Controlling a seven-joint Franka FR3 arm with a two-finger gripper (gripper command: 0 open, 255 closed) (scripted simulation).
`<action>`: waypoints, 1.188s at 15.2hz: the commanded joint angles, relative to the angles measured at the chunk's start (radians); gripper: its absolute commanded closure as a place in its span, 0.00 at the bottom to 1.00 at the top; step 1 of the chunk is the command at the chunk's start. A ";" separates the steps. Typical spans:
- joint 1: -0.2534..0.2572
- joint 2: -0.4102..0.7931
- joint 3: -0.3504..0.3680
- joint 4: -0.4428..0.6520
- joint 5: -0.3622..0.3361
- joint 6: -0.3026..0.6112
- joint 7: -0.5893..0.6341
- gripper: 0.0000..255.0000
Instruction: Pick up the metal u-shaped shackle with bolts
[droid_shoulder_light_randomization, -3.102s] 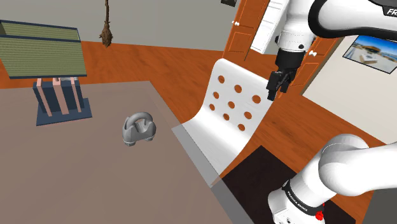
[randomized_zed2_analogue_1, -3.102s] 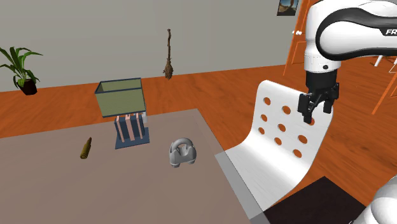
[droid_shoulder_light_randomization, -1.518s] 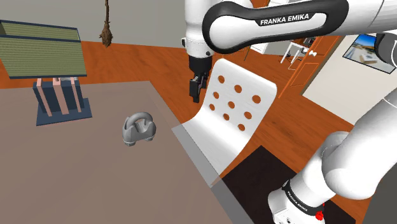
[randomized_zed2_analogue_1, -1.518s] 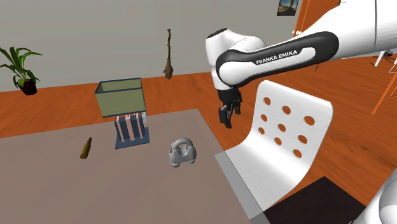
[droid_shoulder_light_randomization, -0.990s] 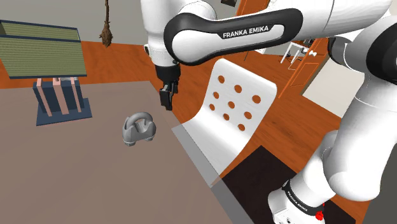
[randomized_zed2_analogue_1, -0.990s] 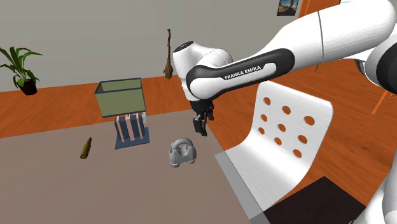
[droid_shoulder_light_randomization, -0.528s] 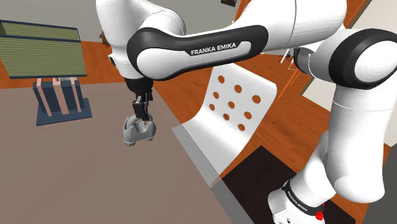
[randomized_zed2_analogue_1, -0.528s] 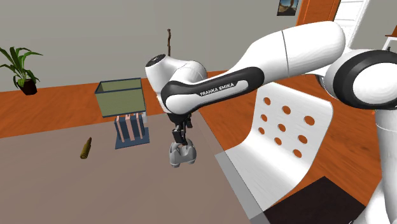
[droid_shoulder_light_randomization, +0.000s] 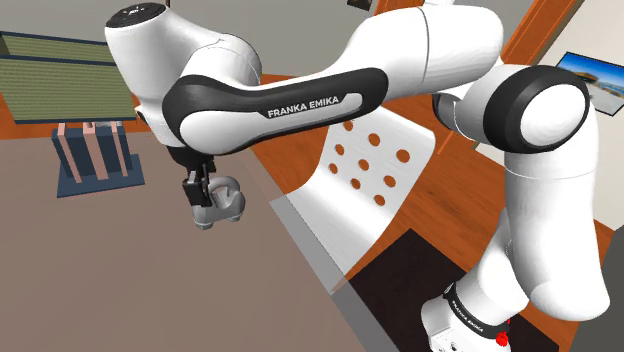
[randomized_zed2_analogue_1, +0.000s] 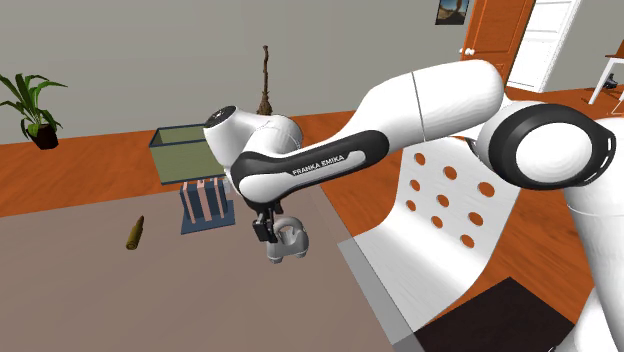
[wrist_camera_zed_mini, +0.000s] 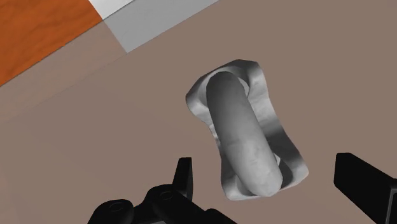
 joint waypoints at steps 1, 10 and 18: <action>0.000 0.009 -0.002 -0.013 -0.005 0.020 0.006 0.00; -0.003 0.017 -0.005 -0.034 -0.010 0.048 0.015 1.00; 0.000 0.007 -0.002 -0.009 -0.004 0.016 0.005 1.00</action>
